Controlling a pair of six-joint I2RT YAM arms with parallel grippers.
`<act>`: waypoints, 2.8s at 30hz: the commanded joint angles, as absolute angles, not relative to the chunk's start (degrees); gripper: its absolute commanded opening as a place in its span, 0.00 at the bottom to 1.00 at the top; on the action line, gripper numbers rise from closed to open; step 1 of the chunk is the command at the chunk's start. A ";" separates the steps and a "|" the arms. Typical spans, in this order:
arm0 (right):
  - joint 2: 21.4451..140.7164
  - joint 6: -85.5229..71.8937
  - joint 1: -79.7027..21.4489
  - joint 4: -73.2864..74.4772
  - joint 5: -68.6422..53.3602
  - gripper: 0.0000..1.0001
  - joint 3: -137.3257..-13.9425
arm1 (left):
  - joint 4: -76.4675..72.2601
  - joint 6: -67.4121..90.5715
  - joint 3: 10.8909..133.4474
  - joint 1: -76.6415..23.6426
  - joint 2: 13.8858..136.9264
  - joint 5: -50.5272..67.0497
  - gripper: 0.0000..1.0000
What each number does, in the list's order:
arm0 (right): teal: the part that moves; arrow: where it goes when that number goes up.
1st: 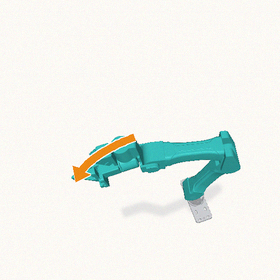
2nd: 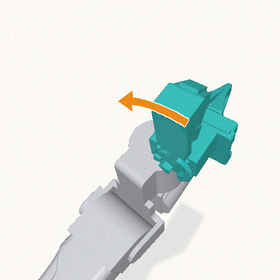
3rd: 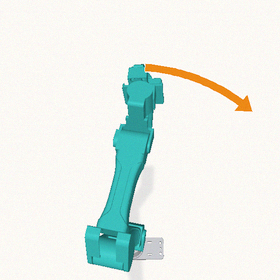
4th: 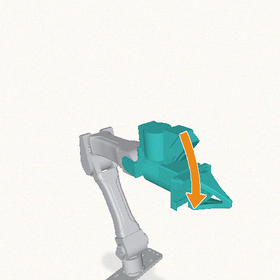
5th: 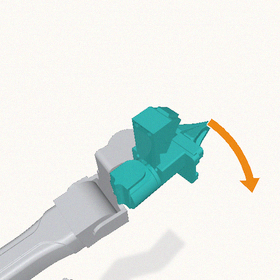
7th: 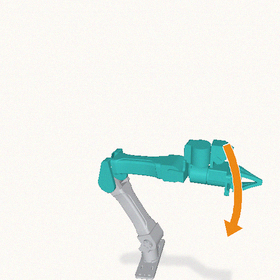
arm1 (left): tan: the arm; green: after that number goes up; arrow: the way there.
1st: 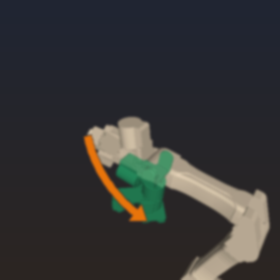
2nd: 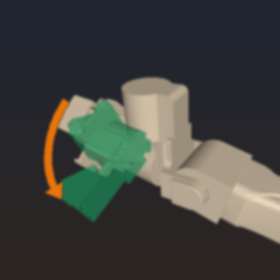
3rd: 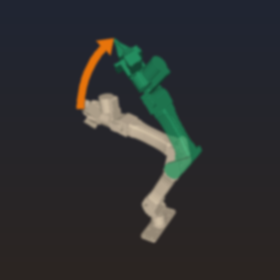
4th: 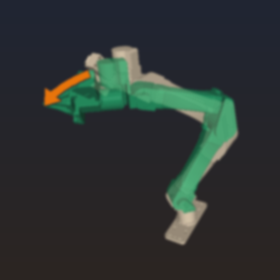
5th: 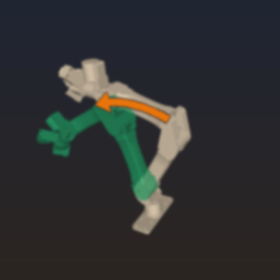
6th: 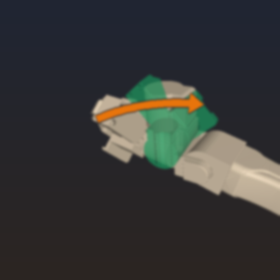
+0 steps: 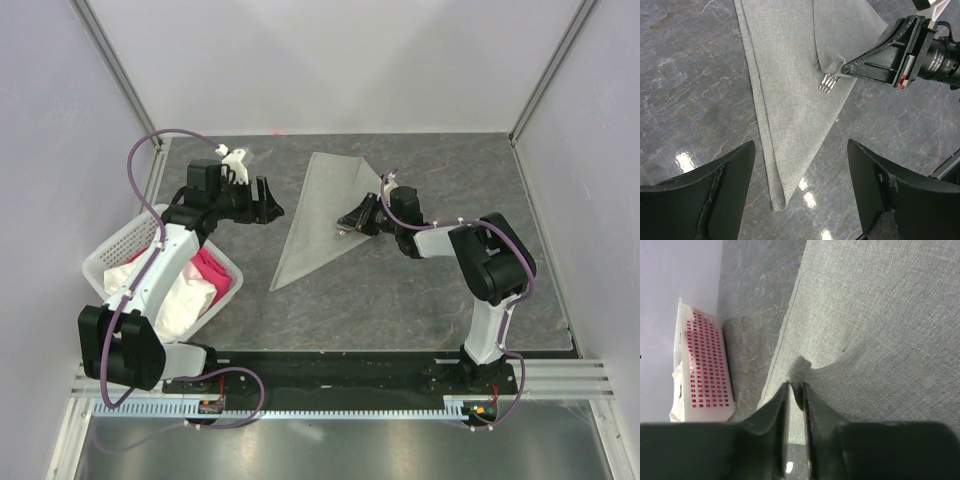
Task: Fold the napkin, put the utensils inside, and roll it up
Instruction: Fold the napkin
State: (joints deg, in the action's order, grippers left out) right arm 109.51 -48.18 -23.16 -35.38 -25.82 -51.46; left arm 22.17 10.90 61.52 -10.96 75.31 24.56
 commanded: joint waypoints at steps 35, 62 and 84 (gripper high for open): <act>116.72 -18.90 5.45 -2.02 -38.06 0.53 -69.79 | 20.30 11.95 61.43 -10.81 75.76 23.99 0.81; 119.62 -16.35 6.51 -2.28 -41.66 0.51 -69.52 | 20.30 12.30 61.44 -10.90 74.97 24.70 0.81; 118.57 -16.79 3.34 -0.18 -39.47 0.28 -67.86 | 20.21 12.83 61.35 -10.99 74.80 25.49 0.81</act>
